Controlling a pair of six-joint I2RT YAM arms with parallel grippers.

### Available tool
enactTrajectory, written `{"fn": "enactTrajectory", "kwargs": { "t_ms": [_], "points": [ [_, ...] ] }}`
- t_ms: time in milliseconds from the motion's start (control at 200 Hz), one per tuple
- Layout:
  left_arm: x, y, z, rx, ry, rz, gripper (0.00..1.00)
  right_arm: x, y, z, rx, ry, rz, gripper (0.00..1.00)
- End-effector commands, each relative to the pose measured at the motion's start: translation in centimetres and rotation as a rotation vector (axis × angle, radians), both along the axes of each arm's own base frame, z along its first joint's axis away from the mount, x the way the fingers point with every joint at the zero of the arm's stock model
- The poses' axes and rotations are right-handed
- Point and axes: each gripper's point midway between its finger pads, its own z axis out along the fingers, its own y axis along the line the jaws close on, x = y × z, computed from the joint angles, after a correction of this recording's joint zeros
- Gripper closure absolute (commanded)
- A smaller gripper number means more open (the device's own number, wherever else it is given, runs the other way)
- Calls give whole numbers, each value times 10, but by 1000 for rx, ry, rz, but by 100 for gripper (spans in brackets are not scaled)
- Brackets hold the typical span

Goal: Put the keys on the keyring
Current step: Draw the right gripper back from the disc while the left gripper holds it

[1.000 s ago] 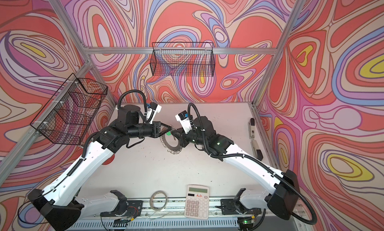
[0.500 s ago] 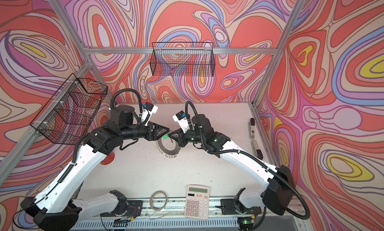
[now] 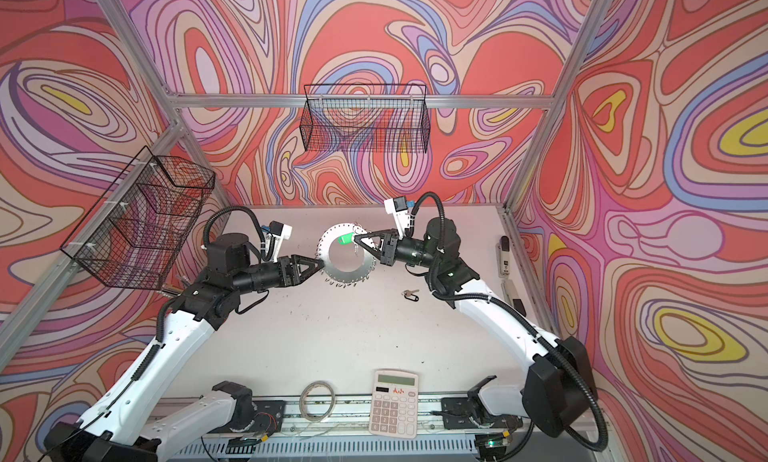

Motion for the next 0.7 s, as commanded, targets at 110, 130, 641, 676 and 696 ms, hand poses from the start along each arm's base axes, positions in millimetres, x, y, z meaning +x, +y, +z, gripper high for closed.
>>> {"fn": "enactTrajectory", "kwargs": {
  "t_ms": [110,130,641,676,696],
  "points": [
    [-18,-17,49,-244,-124,-154,33,-11,-4,29,87,-58,18,100],
    [-18,-18,49,-247,-121,-156,33,-10,-4,29,86,-58,18,100],
    [-12,-30,62,-328,-120,-202,69,-7,1,17,124,-28,58,100],
    [-12,-30,62,-329,-121,-201,77,-7,1,16,127,-24,59,100],
    [-11,-30,62,-329,-119,-201,81,-7,1,15,130,-23,60,100]
  ]
}}
